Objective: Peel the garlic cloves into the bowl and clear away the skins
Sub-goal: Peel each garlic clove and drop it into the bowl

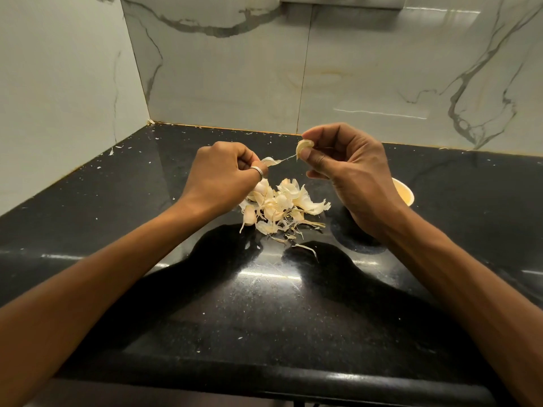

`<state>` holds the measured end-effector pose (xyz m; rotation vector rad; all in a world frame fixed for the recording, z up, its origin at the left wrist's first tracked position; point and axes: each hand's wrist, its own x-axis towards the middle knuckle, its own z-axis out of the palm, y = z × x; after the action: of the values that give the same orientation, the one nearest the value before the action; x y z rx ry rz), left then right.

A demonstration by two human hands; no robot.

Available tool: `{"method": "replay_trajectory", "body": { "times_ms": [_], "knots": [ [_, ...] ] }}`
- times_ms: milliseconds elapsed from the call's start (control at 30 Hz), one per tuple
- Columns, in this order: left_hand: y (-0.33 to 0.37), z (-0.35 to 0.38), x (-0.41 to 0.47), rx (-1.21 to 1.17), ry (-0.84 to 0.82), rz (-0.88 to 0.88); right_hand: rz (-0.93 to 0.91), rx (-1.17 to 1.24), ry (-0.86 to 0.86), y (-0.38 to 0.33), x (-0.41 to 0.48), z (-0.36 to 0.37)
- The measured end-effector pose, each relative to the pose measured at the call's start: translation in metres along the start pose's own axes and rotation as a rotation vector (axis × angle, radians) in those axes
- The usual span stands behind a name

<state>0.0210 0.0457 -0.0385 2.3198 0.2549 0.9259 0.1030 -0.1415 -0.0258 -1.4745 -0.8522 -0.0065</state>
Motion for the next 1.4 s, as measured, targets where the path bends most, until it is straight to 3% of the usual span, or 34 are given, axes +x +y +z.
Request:
{"method": "replay_trajectory", "body": {
  "times_ms": [200,600,800,933,1233,1400],
  "knots": [
    [-0.007,0.001,0.000,0.185,0.085,0.042,-0.011,-0.021,0.012,0.001,0.001,-0.002],
    [-0.015,0.003,0.002,0.232,0.105,0.171,-0.016,-0.072,-0.032,0.005,0.002,-0.003],
    [0.000,0.003,-0.004,0.050,0.025,0.408,-0.011,-0.080,-0.047,0.006,0.001,-0.002],
    [0.001,0.005,-0.007,0.057,-0.023,0.521,-0.019,-0.106,-0.055,0.006,0.001,-0.002],
    [-0.001,0.003,-0.006,0.052,0.037,0.521,-0.013,-0.136,-0.048,0.007,0.000,0.000],
    [0.000,0.003,-0.005,0.038,0.061,0.514,-0.129,-0.318,-0.057,0.011,0.000,0.002]
  ]
}}
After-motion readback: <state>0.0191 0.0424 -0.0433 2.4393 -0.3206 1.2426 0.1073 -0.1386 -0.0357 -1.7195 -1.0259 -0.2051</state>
